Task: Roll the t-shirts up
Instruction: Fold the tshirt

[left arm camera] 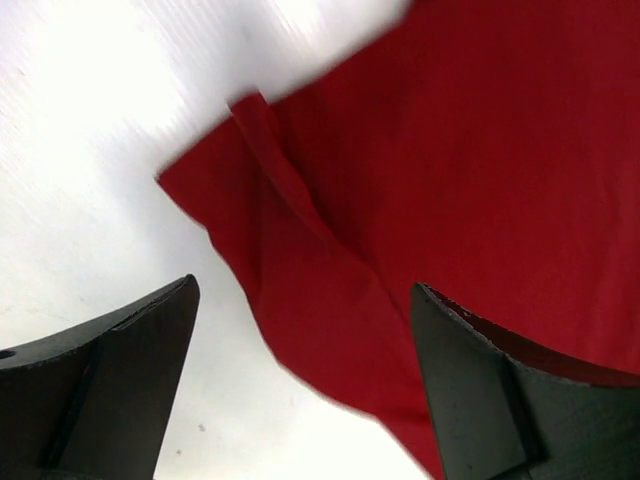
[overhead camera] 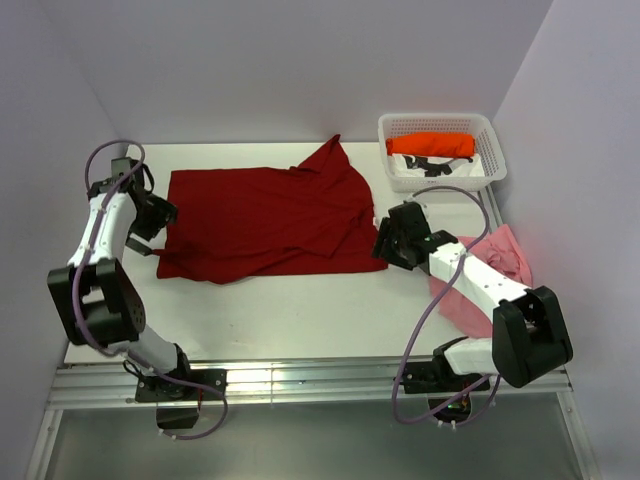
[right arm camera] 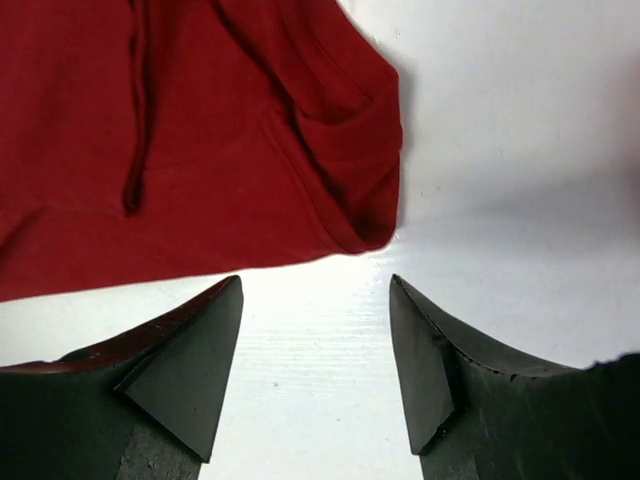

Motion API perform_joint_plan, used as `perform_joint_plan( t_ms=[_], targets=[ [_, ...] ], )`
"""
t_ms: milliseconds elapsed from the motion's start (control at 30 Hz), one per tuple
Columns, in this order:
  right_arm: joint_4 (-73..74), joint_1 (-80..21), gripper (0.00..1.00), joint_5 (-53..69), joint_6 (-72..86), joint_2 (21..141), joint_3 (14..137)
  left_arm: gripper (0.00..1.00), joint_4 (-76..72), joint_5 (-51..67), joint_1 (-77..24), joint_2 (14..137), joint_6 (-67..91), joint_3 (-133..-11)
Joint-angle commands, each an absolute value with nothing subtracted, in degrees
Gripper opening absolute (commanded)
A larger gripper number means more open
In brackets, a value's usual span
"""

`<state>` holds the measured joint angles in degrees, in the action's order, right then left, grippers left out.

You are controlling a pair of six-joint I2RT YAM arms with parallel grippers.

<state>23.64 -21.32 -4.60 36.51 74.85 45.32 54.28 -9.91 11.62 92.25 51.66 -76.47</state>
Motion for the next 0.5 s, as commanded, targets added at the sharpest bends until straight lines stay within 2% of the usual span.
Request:
perform_joint_plan(
  t_ms=[0,133,200,333,467],
  targets=[
    [20.13,-20.57,0.67,-3.78,38.40,73.30,43.07,0.91,50.11,-5.73,10.72,82.04,48.51,-72.44],
    [17.15,-19.51,0.67,-2.03,40.43,72.86,40.26,0.91,45.62,-5.44,10.64,72.27,48.42,-65.93],
    [14.77,-19.34,0.67,-1.67,41.22,72.34,38.59,0.99,41.43,-4.41,10.64,66.22,48.61,-63.56],
    [12.57,-19.34,0.66,-1.23,42.01,72.42,37.36,1.00,34.90,0.52,10.72,59.25,49.04,-56.87],
    [10.56,-19.34,0.66,-1.32,42.45,72.07,35.86,1.00,36.21,-1.75,10.64,56.34,45.64,-55.11]
  ],
)
